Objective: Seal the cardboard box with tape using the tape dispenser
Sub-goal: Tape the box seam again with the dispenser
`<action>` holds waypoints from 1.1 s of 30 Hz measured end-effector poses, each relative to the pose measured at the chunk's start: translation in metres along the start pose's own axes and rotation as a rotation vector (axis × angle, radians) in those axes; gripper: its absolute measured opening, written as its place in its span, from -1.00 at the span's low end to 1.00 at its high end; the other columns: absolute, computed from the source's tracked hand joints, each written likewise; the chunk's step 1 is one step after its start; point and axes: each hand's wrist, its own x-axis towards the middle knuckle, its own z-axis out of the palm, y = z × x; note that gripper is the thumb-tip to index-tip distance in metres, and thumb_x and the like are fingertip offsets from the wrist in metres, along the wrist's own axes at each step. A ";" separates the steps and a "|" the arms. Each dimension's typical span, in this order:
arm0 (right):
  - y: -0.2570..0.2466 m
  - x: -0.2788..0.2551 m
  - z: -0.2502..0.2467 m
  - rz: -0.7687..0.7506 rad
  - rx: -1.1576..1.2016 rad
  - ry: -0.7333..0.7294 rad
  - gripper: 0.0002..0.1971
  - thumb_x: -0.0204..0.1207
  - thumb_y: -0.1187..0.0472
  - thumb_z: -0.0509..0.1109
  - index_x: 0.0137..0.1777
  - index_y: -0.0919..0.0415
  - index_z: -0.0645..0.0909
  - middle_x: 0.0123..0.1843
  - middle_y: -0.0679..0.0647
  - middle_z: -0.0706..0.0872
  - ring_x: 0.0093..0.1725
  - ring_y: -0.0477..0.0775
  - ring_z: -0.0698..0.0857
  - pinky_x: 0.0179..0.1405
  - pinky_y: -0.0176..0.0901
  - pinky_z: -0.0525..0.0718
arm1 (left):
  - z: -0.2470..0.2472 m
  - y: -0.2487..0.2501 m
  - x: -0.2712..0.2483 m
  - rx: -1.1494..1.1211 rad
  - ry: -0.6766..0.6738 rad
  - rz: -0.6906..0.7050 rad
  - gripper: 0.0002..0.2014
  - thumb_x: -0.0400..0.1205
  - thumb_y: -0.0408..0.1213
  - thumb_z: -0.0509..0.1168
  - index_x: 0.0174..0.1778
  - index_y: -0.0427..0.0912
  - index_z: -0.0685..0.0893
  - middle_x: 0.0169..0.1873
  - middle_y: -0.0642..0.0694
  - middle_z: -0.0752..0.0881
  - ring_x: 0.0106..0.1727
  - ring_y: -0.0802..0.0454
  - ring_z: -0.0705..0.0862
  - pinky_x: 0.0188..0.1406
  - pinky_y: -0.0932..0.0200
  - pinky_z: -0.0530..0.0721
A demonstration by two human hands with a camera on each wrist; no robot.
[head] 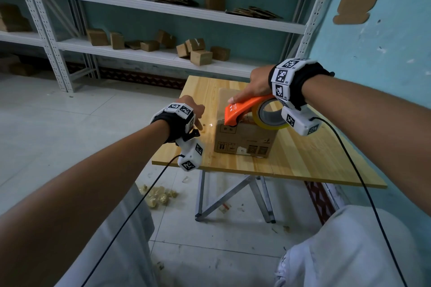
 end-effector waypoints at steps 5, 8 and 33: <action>0.000 -0.001 0.001 0.005 -0.010 0.012 -0.25 0.18 -0.62 0.34 -0.29 0.16 0.63 -0.34 0.08 0.68 -0.32 0.08 0.62 -0.10 -0.04 0.60 | -0.012 -0.035 -0.002 0.070 0.020 -0.063 -0.66 0.68 -0.26 0.13 -0.19 -0.40 0.72 -0.55 -0.06 0.77 -0.58 0.10 0.68 -0.44 0.26 0.66; -0.001 -0.001 0.001 0.001 -0.008 0.008 -0.26 0.18 -0.61 0.35 -0.29 0.17 0.61 -0.33 0.09 0.66 -0.33 0.08 0.61 -0.11 -0.05 0.58 | -0.023 -0.039 0.000 0.086 0.029 -0.031 -0.68 0.70 -0.27 0.13 -0.12 -0.40 0.72 -0.32 -0.16 0.83 -0.34 -0.06 0.78 -0.25 0.12 0.74; 0.001 0.003 0.002 -0.016 -0.007 0.022 -0.26 0.12 -0.65 0.35 -0.34 0.13 0.63 -0.36 0.06 0.66 -0.36 0.07 0.60 -0.18 -0.08 0.55 | 0.036 0.040 0.008 0.018 -0.048 0.230 -0.58 0.76 -0.12 0.03 0.55 -0.09 0.41 0.44 -0.22 0.53 0.38 -0.19 0.55 0.32 0.01 0.50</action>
